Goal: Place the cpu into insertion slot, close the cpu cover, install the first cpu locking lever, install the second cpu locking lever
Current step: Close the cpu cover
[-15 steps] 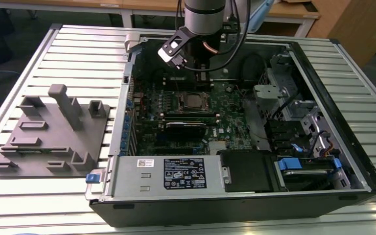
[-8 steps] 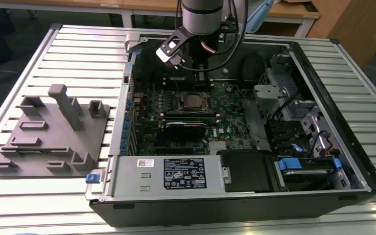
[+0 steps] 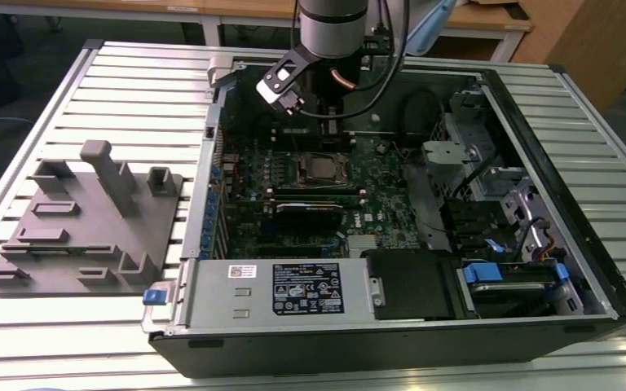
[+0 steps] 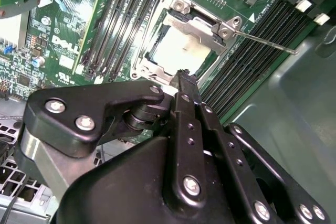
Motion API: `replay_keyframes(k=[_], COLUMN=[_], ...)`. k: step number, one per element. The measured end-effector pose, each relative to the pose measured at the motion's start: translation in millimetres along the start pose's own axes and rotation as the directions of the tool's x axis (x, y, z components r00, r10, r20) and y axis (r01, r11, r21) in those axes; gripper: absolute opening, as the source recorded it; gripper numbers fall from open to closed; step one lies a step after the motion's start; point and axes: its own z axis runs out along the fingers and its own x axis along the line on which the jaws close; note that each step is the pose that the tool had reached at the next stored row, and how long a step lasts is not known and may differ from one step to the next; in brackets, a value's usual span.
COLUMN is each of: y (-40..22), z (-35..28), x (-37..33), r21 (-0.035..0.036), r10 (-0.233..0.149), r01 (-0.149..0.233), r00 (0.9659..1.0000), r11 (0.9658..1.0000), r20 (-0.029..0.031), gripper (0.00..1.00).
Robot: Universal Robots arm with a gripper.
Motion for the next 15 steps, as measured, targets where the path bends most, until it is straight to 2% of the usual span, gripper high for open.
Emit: replay_keyframes(k=[15], y=[-6.1], z=[-0.5], x=[-0.2], r21=[-0.0018], r10=[0.0], r01=[0.0], r00=[1.0], r11=[1.0], r20=[-0.0001], gripper=[0.1])
